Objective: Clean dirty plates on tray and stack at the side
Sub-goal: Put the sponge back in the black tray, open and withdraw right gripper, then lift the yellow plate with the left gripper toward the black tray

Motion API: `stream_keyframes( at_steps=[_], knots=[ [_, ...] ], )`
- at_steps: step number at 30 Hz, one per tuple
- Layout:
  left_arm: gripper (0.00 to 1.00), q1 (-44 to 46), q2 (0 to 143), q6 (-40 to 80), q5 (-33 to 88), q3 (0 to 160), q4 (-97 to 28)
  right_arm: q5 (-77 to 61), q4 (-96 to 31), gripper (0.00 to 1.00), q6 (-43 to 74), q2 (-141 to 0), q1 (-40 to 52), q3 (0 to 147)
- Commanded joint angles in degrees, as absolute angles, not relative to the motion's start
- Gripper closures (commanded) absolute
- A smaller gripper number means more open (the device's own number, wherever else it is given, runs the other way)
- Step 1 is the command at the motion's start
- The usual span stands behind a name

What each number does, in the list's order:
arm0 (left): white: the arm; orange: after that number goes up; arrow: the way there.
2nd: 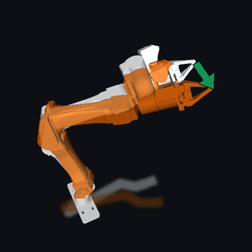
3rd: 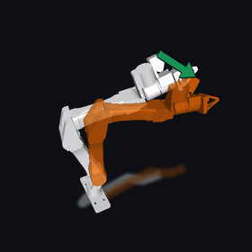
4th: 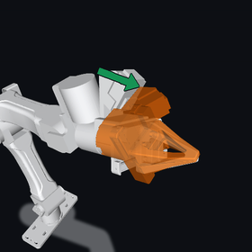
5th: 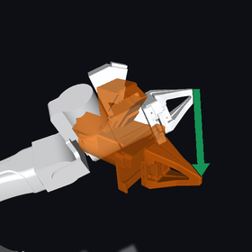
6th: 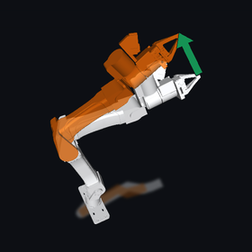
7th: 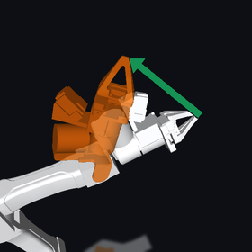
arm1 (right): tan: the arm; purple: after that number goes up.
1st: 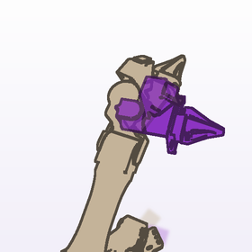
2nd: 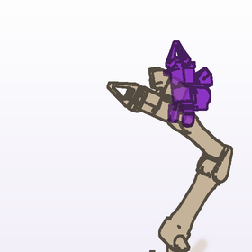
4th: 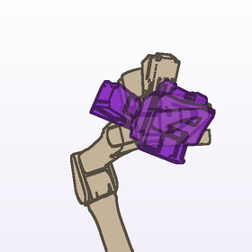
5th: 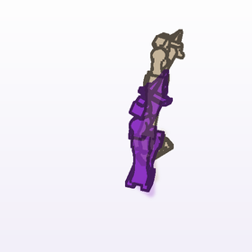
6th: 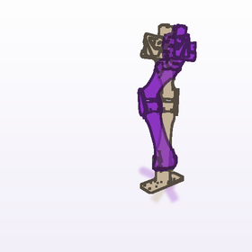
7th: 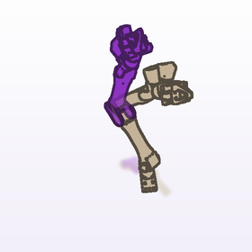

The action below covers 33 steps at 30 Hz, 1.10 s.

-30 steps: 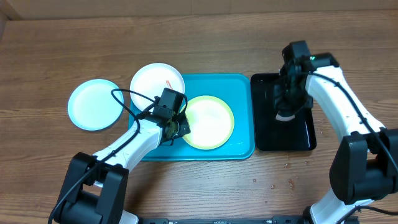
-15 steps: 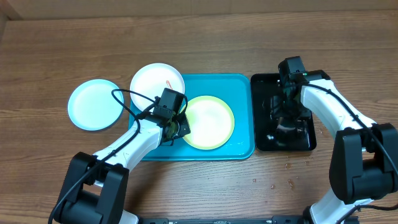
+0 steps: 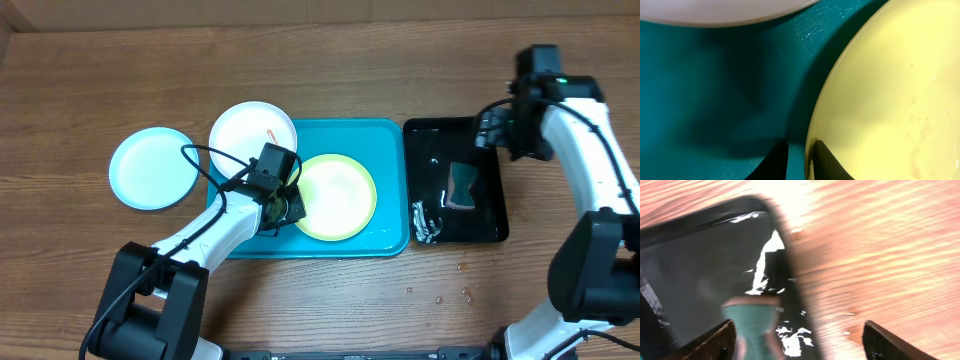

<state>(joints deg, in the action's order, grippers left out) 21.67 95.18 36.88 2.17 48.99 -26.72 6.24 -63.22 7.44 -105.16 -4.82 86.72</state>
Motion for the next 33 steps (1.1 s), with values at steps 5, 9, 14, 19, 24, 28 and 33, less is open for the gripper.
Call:
stream_keyframes(
  at_steps=[5, 9, 14, 19, 24, 28, 33],
  knots=[
    [0.83, 21.8, 96.3, 35.8, 2.6, 48.8, -27.2, 6.4, -63.8, 0.0, 7.7, -104.6, -11.4, 87.4],
    [0.96, 21.8, 96.3, 35.8, 4.1, 48.8, -26.7, 6.4, -63.4, 0.0, 7.7, -104.6, -12.3, 87.4],
    [0.96, 21.0, 96.2, 32.7, 4.1, 55.0, -30.6, 6.4, -63.3, 0.0, 7.7, -104.6, -12.2, 87.4],
    [0.96, 19.6, 96.2, 29.0, 3.7, 62.6, -35.3, 6.4, -63.3, 0.0, 7.6, -104.6, -12.2, 87.4],
    [0.96, 18.6, 96.2, 27.1, 3.3, 67.2, -35.9, 6.4, -63.3, 0.0, 7.7, -104.6, -12.2, 87.4],
    [0.96, 18.4, 96.2, 27.2, 5.0, 69.3, -35.1, 6.4, -63.3, 0.0, 7.7, -104.6, -12.2, 87.4],
    [0.96, 18.9, 96.2, 27.7, 13.8, 69.6, -31.1, 6.4, -63.3, 0.0, 7.7, -104.6, -12.2, 87.4]
  ],
)
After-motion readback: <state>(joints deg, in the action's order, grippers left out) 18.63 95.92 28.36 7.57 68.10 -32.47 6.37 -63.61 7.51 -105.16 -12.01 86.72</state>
